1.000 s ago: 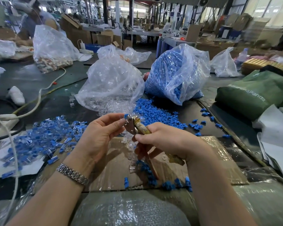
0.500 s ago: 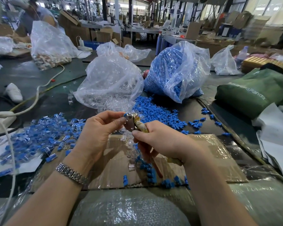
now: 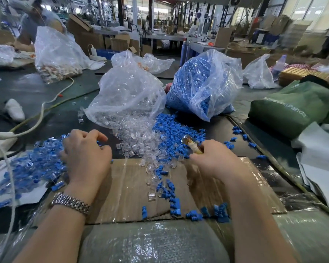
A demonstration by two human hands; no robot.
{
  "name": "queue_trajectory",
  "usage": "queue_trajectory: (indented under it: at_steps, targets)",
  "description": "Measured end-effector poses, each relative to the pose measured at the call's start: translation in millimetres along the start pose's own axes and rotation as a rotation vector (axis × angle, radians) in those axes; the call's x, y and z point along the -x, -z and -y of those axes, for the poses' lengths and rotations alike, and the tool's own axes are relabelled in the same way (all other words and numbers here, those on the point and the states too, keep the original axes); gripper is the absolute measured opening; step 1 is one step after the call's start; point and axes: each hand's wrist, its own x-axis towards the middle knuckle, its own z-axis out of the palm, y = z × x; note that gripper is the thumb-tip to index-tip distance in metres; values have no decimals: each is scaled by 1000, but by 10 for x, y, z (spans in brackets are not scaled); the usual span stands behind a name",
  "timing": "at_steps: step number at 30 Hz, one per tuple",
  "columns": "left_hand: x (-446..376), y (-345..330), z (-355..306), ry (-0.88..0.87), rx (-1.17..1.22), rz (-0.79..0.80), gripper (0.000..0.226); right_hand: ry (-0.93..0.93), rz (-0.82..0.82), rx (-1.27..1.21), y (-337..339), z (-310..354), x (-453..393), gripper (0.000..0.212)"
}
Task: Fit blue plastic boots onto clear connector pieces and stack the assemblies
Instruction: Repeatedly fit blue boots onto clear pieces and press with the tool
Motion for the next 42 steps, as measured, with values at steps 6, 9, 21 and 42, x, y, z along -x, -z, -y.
queue_trajectory:
  at_steps: [6, 9, 21, 42]
  targets:
    - [210, -120, -238, -322, 262, 418, 10, -85, 12, 135, -153, -17, -33, 36]
    - [224, -188, -232, -382, 203, 493, 10, -86, -1, 195, -196, 25, -28, 54]
    - [223, -234, -223, -356, 148, 443, 16, 377, 95, 31, -229, 395, 166, 7]
    - [156, -28, -274, 423, 1423, 873, 22, 601, -150, -611, -224, 297, 130, 13]
